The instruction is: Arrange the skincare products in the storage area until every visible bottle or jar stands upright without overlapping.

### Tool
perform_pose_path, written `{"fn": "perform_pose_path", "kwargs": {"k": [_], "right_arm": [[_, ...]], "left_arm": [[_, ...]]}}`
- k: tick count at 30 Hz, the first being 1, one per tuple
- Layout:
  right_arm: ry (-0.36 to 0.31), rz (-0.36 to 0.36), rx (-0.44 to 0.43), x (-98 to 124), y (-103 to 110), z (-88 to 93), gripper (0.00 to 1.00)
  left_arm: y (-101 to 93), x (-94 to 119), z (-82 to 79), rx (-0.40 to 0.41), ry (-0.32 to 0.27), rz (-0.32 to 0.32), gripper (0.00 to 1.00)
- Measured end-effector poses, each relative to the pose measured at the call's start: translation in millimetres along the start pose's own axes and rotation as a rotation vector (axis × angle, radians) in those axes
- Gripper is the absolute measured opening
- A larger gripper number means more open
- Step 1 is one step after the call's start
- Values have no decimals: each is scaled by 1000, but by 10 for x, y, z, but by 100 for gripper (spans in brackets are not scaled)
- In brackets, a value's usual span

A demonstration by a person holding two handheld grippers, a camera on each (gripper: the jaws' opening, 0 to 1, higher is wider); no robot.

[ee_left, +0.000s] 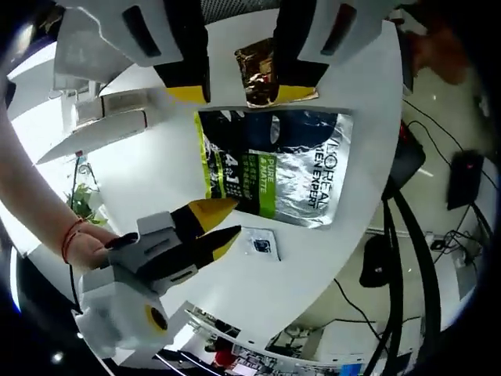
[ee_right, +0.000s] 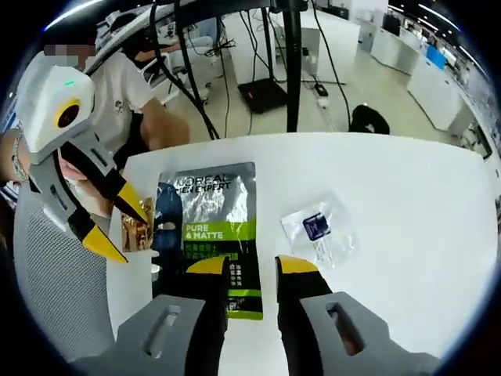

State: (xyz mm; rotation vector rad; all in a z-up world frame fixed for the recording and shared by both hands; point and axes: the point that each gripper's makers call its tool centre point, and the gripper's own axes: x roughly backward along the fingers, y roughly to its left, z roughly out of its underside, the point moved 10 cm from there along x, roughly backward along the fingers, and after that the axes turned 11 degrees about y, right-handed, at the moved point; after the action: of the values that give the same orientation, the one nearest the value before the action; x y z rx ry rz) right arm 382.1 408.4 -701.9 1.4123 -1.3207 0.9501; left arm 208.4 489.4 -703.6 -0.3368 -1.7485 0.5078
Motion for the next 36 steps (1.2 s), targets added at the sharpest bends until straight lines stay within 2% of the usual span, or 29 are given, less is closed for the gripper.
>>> {"fn": "perform_pose_path", "kwargs": {"k": [6,8,11,13,16,18,19,20,22,24,27,30,31,33,35,36], "right_arm": [[34,-20,-12,-85,-16,54,17],[42,-19,-24,-107,-26,71,15],[41,-39,-46,-81,-60,93,10],[52,-38,-62,-78,-2,126,9],[55,-41,-71,-83,18,123,7],[60,-44,-73,-79,24,124,7],[58,-41,-72,-79,28,125,6],[59,-22,-90,-84,5,116,3],[43,-32,-142,-98,-7,96,2],[46,-36,-195,-99,5,99,1],[60,-16,-194,-100,39,72,0],[75,24,-148,-105,72,47,0],[74,26,-148,-106,79,47,0],[77,32,-140,-104,109,51,0],[91,24,-135,-92,95,52,0],[100,20,-134,-85,99,58,0]], "left_arm": [[54,-73,-87,28,-12,-17,31],[73,-75,-105,45,-13,-6,28],[85,-56,-149,47,-15,12,28],[104,-43,-169,46,-15,-14,26],[133,-53,-208,67,-50,-21,24],[144,-48,-213,115,-77,-33,23],[154,-49,-214,103,-83,-37,22],[169,-62,-199,102,-96,-52,18],[174,-91,-187,113,-89,-41,9],[164,-61,-195,163,-69,-12,8],[170,-54,-202,119,-67,-45,6],[187,-40,-206,121,-56,-49,4],[198,-50,-214,144,-46,-44,4],[208,-62,-221,138,-41,-52,2],[212,-40,-211,87,-31,-96,0],[193,5,-222,76,-52,-111,0]]}}
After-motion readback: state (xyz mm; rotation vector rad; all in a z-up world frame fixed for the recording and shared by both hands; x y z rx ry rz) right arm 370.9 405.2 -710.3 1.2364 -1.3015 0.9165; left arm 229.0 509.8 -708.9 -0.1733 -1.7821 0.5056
